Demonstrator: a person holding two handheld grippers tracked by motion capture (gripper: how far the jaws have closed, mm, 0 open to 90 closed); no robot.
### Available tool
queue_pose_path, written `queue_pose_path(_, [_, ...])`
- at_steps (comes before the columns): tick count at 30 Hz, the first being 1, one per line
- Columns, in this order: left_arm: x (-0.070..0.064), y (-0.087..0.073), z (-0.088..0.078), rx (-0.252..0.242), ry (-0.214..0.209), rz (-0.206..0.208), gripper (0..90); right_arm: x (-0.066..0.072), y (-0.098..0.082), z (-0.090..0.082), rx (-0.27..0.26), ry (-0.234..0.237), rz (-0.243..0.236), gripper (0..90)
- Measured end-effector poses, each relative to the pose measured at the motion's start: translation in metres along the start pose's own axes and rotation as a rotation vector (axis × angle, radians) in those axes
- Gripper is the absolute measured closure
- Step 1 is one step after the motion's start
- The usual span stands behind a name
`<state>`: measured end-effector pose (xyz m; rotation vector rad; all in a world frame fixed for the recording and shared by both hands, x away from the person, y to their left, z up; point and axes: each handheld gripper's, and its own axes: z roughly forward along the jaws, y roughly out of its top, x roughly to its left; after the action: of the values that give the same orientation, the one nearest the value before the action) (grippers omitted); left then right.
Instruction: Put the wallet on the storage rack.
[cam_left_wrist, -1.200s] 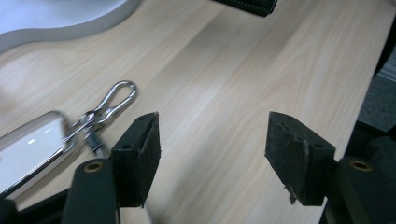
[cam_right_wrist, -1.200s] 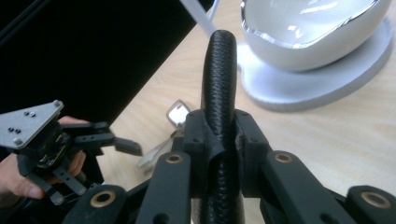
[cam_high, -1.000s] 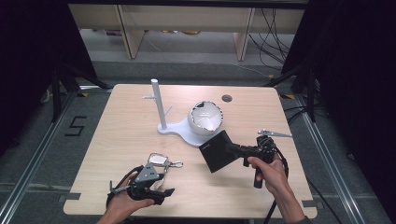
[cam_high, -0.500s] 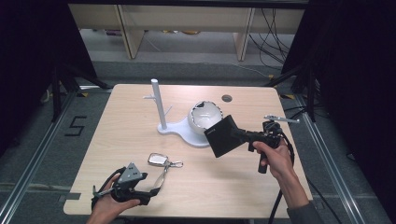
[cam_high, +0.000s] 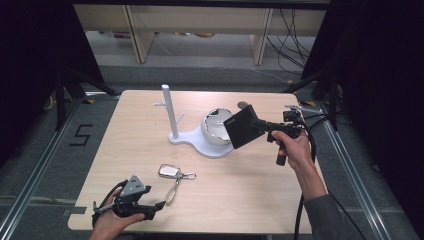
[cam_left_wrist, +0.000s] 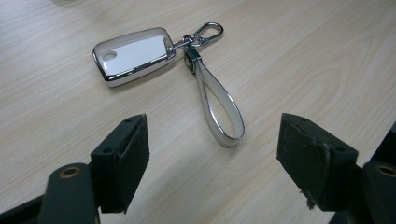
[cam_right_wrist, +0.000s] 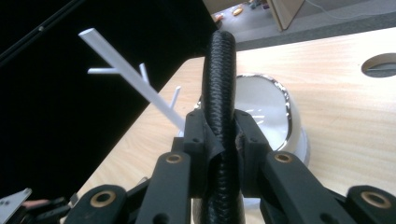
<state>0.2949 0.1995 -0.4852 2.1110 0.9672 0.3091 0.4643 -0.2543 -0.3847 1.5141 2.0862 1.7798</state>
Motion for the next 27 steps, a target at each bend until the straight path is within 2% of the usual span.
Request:
queue_pose_path(1, [0.000,0.000,-0.001,0.006,0.001,0.007,24.8,0.000,0.001,0.002,0.006,0.003,0.030,77.9])
queue_pose_path(3, [0.001,-0.001,-0.002,0.002,0.004,0.004,24.7,-0.003,0.004,0.007,0.006,-0.009,0.019,77.9])
queue_pose_path(6, [0.002,-0.002,-0.002,-0.001,0.004,0.010,24.7,-0.007,0.009,0.015,-0.004,-0.013,0.031,77.9])
queue_pose_path(7, [0.002,-0.002,-0.002,-0.002,0.008,-0.001,24.7,-0.007,0.009,0.015,-0.004,-0.013,0.031,77.9])
queue_pose_path(8, [0.002,-0.003,-0.002,-0.005,0.009,-0.004,24.6,-0.008,0.012,0.020,-0.003,-0.017,0.050,78.0])
queue_pose_path(10, [0.003,-0.004,-0.003,0.004,0.004,0.005,24.6,-0.011,0.015,0.026,0.000,-0.023,0.039,77.9])
queue_pose_path(11, [0.003,-0.004,-0.003,-0.001,0.004,-0.001,24.6,-0.010,0.017,0.029,0.002,-0.025,0.069,77.9])
queue_pose_path(16, [0.003,-0.005,-0.004,-0.002,0.008,-0.007,24.7,-0.016,0.021,0.043,0.013,-0.062,0.064,77.9])
queue_pose_path(18, [0.003,-0.006,-0.003,-0.011,0.008,-0.015,24.6,-0.017,0.022,0.045,0.014,-0.064,0.064,77.9])
queue_pose_path(19, [0.003,-0.006,-0.004,-0.002,0.002,-0.003,24.6,-0.016,0.023,0.047,0.016,-0.069,0.064,77.9])
queue_pose_path(27, [0.004,-0.007,-0.003,0.007,0.001,-0.004,24.6,-0.019,0.024,0.066,0.037,-0.094,0.063,77.8])
